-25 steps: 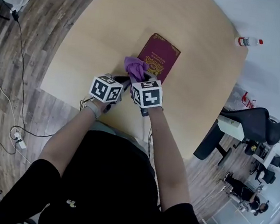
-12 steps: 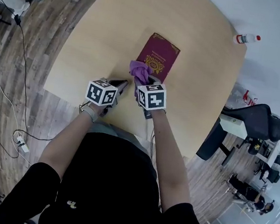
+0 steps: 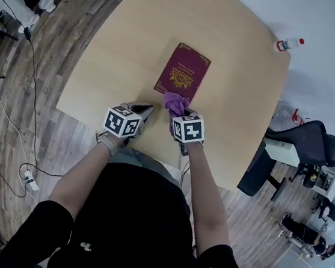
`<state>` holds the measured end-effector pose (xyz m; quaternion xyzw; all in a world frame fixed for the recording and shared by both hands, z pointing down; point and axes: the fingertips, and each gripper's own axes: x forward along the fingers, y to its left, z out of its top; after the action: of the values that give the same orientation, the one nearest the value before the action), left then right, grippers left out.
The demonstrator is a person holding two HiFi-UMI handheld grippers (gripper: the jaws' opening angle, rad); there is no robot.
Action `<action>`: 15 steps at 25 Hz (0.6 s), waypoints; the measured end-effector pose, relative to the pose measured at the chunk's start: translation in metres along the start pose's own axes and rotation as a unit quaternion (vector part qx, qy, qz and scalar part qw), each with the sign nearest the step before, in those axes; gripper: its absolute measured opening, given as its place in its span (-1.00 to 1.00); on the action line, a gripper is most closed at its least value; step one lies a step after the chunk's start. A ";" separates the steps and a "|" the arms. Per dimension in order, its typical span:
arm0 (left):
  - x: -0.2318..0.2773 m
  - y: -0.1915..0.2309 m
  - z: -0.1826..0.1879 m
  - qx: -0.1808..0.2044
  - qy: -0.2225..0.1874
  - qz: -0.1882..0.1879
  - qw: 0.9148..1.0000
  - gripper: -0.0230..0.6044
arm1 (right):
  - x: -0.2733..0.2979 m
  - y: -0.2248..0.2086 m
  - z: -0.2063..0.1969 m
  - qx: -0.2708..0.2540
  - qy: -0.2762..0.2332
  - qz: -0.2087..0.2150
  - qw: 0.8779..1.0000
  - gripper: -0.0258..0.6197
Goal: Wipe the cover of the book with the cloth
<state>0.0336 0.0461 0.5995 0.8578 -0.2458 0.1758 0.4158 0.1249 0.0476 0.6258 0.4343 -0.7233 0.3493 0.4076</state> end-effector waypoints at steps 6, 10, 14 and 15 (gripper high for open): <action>-0.015 -0.033 -0.007 0.017 -0.010 0.001 1.000 -0.87 | -0.046 -0.007 -0.037 0.022 -0.053 0.009 0.998 -0.49; -0.029 -0.068 -0.002 0.038 -0.032 -0.002 0.999 -0.87 | -0.094 -0.011 -0.042 0.056 -0.127 0.017 0.990 -0.49; -0.045 -0.110 0.012 0.087 -0.059 -0.010 0.994 -0.87 | -0.143 -0.005 -0.032 0.057 -0.199 0.019 0.978 -0.49; -0.049 -0.121 0.016 0.097 -0.066 -0.014 0.993 -0.87 | -0.155 -0.002 -0.028 0.060 -0.217 0.023 0.974 -0.49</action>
<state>0.0638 0.1108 0.4895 0.9073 -0.2421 0.1358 0.3160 0.1795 0.1242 0.4991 0.5065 -0.7821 0.2985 0.2064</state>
